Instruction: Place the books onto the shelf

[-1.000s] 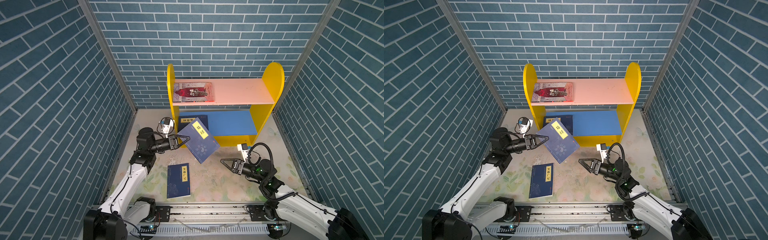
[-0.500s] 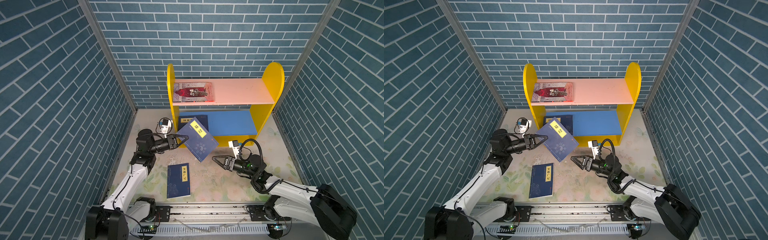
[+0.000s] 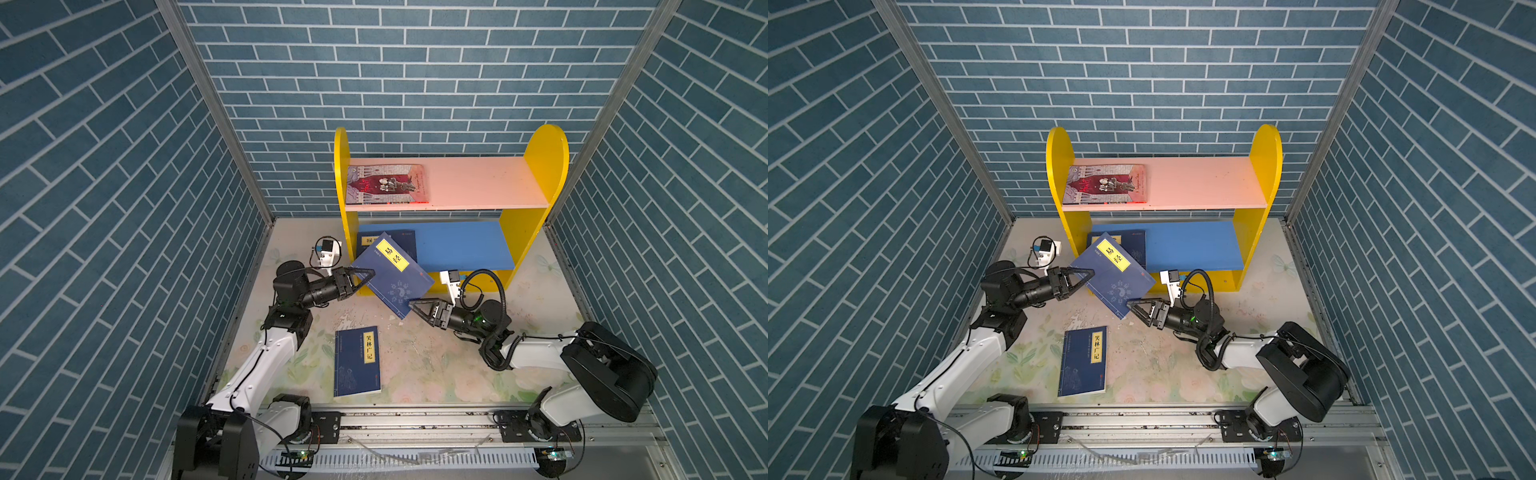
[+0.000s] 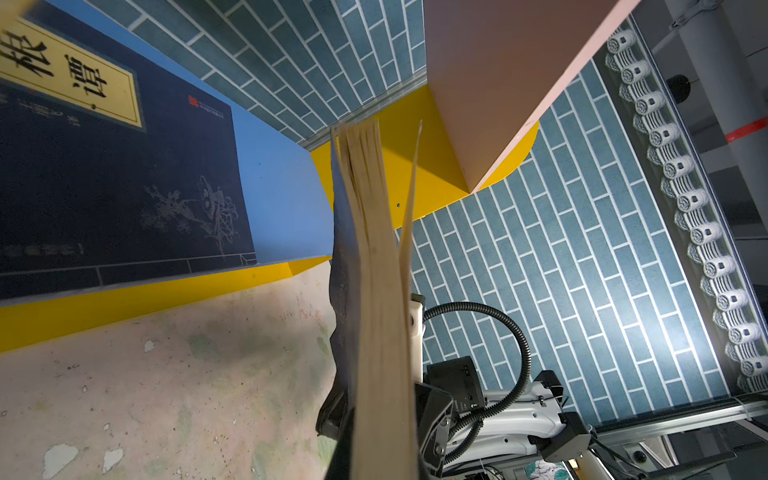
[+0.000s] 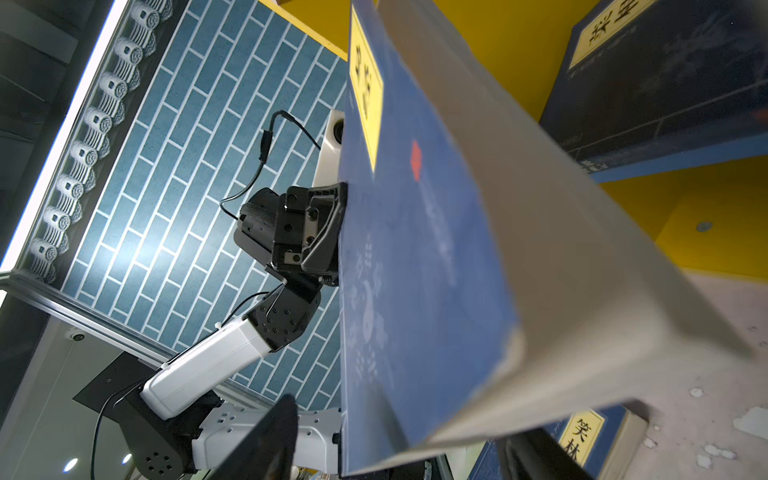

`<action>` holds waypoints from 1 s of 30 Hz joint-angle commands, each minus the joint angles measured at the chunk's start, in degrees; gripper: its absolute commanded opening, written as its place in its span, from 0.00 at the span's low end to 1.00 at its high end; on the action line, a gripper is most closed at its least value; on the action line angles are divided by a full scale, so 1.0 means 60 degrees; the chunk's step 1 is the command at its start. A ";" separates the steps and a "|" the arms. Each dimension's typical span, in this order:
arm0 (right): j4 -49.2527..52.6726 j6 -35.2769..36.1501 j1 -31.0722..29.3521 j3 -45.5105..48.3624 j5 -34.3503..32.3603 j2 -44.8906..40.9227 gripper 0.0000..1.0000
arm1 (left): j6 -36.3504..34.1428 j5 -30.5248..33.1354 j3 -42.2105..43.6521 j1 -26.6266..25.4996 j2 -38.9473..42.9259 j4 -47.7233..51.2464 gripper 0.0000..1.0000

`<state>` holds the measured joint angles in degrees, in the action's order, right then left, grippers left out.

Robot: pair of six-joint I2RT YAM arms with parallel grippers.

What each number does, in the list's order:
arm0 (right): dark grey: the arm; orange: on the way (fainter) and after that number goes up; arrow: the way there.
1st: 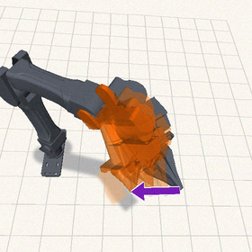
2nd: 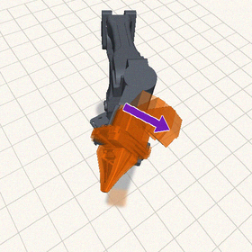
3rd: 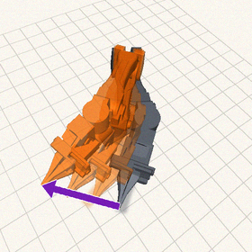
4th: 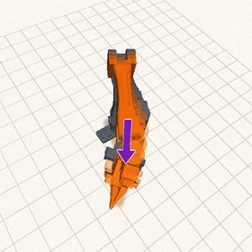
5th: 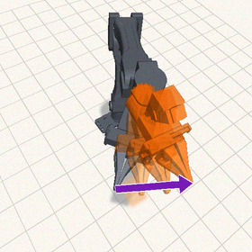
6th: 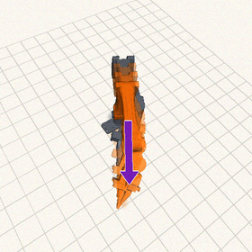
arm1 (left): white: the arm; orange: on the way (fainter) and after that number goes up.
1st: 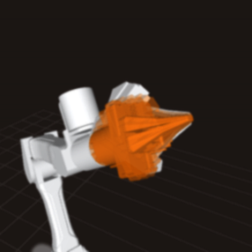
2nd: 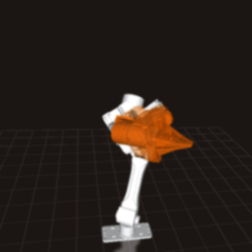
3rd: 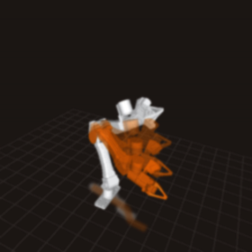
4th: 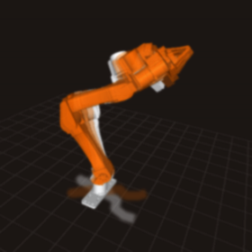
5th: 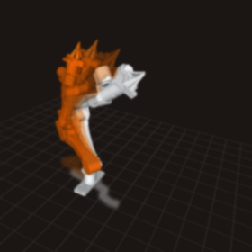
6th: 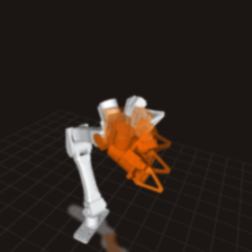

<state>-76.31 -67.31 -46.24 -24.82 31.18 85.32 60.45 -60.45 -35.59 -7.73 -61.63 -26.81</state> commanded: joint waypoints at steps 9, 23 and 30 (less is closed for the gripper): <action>-0.0641 -0.0052 -0.0057 -0.0690 -0.0301 0.0329 0.62 | -0.0044 0.0318 0.0671 0.0233 0.0512 -0.0656 0.00; -0.0648 0.0041 -0.0055 -0.1196 -0.0421 0.0568 0.21 | -0.1037 0.0201 0.0936 0.0262 0.0634 0.0022 0.00; -0.0625 0.0180 -0.0043 -0.1381 -0.0312 0.0732 0.01 | -0.1055 0.0296 0.1104 0.0385 0.0756 0.0210 0.07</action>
<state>-75.53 -67.11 -46.30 -30.04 29.54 89.54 56.10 -57.80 -30.13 -5.91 -58.13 -26.89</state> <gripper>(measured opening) 0.118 0.123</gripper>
